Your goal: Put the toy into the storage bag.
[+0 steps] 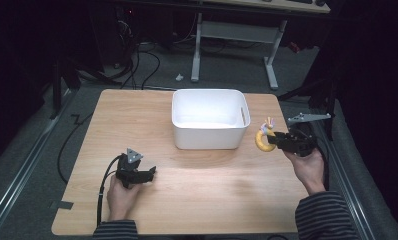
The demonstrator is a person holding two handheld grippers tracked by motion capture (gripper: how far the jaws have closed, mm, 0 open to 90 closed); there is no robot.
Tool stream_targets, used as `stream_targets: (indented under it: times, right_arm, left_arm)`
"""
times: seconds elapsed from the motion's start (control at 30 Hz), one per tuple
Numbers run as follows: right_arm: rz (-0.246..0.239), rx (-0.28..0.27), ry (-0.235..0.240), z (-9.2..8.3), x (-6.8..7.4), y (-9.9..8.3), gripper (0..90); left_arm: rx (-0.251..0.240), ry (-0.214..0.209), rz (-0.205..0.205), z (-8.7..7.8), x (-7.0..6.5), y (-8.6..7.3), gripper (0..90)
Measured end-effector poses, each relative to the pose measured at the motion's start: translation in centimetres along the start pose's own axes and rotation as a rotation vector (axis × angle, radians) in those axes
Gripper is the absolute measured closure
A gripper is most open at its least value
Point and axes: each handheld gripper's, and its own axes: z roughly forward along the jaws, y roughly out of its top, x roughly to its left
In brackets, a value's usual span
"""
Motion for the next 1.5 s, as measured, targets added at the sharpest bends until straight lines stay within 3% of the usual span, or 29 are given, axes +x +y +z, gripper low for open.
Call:
stream_targets:
  times: [0.3, 0.8, 1.3, 1.5]
  right_arm:
    - [-0.015, -0.007, -0.002, 0.5, 0.2, 3.1, 68.7]
    - [-0.035, -0.011, 0.006, 1.8, 1.0, 6.6, 68.7]
    - [-0.097, 0.017, 0.001, 4.6, 3.3, 9.7, 68.6]
    - [-0.092, 0.02, 0.016, 6.0, 3.8, 10.4, 68.5]
  left_arm:
    - [0.0, 0.0, 0.0, 0.0, 0.0, 0.0, 17.9]
    - [0.0, 0.0, -0.001, 0.0, 0.0, 0.0, 18.0]
    - [0.0, -0.001, -0.001, 0.0, 0.0, 0.0, 18.0]
    - [0.0, -0.001, -0.001, 0.0, 0.0, 0.0, 18.0]
